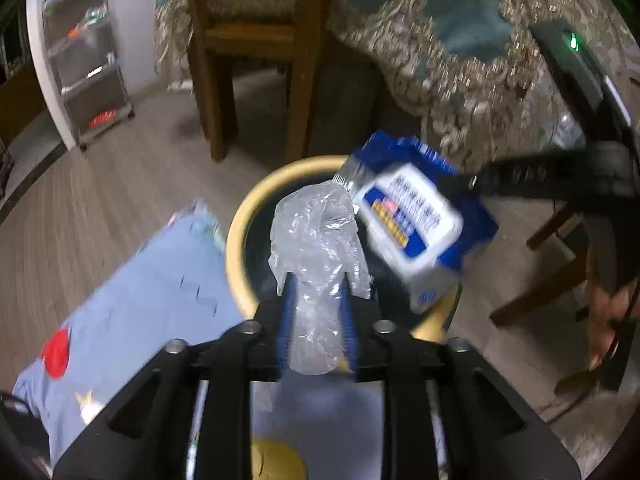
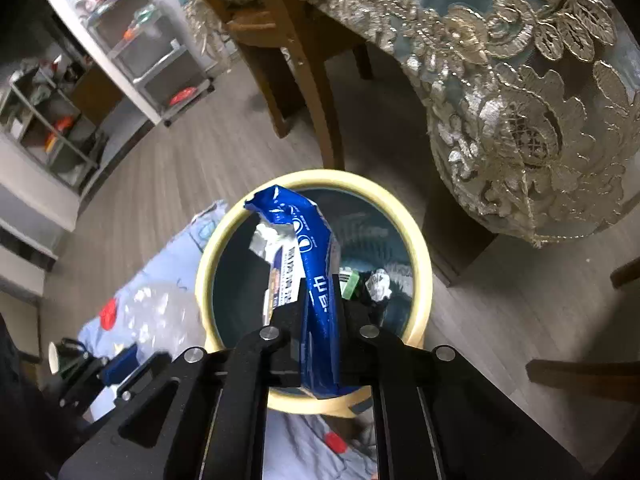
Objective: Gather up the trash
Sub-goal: 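Carry the plastic bag and blue wrapper over the bin, then open both tools over the bin and move back toward the cushion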
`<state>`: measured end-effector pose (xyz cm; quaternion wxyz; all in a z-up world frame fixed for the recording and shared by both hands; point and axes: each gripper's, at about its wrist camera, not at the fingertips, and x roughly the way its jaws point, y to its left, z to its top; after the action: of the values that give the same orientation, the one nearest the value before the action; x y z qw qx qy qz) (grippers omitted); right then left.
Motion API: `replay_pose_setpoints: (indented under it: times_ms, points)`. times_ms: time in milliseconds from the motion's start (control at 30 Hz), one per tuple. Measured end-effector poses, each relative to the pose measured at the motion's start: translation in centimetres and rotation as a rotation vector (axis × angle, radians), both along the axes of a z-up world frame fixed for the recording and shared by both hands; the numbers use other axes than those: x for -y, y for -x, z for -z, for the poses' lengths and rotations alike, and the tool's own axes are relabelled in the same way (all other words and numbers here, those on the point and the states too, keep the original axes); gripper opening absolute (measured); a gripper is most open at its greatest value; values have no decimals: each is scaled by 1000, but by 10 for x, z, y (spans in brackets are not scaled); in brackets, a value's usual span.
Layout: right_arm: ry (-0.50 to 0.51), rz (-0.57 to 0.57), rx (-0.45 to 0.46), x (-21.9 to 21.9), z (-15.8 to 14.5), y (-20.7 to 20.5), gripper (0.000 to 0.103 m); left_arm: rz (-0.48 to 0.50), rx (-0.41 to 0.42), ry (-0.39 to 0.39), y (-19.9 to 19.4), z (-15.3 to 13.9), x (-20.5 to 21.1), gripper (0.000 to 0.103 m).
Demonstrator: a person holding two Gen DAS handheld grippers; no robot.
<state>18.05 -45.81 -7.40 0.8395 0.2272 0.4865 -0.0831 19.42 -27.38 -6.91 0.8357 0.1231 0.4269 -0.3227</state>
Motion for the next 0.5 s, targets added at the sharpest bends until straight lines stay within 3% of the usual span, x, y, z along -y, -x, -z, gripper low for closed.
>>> replay_pose_setpoints:
  times_ms: [33, 67, 100, 200, 500]
  points:
    - [2, 3, 6, 2, 0, 0, 27, -8, 10, -1, -1, -2, 2, 68]
    - [6, 5, 13, 3, -1, 0, 34, -22, 25, -9, -2, -5, 5, 76]
    - [7, 6, 16, 3, -2, 1, 42, -28, 37, -2, -1, -8, 5, 78]
    - [0, 2, 20, 2, -4, 2, 45, -40, 24, 4, 0, -12, -3, 78]
    - [9, -63, 73, -29, -36, 7, 70, -159, 60, -6, 28, -41, -79, 84]
